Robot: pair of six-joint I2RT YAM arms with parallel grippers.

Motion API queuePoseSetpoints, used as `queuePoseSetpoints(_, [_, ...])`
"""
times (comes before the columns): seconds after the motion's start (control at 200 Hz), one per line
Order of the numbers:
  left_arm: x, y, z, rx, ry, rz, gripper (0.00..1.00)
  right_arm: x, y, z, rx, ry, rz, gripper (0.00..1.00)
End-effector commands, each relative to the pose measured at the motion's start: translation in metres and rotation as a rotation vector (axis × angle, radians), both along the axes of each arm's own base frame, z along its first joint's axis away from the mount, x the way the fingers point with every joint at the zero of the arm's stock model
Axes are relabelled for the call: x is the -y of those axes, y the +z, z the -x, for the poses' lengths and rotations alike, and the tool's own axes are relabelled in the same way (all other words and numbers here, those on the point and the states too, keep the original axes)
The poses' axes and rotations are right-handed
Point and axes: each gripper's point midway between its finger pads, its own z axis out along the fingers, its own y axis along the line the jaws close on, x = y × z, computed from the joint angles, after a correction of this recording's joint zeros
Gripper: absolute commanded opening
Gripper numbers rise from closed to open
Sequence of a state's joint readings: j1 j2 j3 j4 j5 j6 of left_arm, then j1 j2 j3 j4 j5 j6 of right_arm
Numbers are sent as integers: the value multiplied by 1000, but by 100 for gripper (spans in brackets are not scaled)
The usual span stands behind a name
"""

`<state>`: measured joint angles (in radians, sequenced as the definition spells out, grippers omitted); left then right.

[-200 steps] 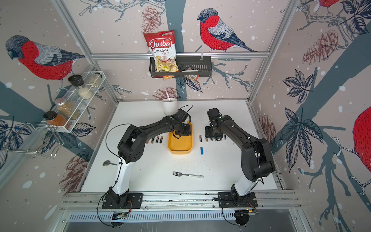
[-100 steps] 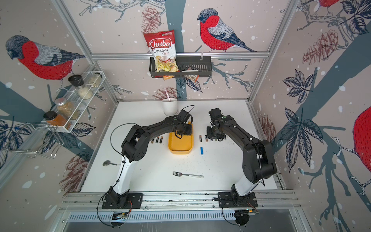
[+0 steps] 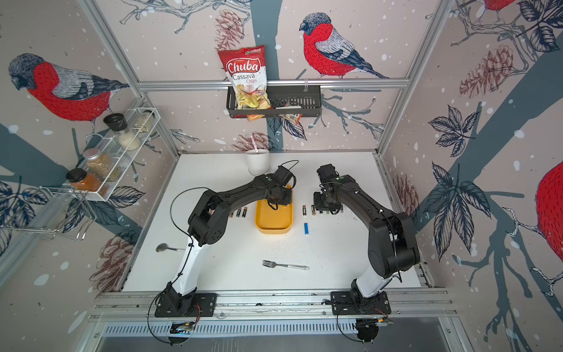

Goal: Take the batteries out of the storage box
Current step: Pick up the battery from the storage box.

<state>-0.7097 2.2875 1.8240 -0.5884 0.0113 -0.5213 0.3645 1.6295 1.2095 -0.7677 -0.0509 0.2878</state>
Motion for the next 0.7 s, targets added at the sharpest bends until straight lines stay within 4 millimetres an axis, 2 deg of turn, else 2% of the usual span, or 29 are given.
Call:
queuePoseSetpoints(0.0, [-5,-4,4,-4,-23,-47,21,0,1,0,-2,5,-1,37])
queuePoseSetpoints(0.22, [0,-8,7,-10,-41,-44,23,-1,0,1,-6,6,-1,37])
queuePoseSetpoints(0.695, [-3,-17,10,-29,-44,-83,21,0,0,2,-4,7,-1,37])
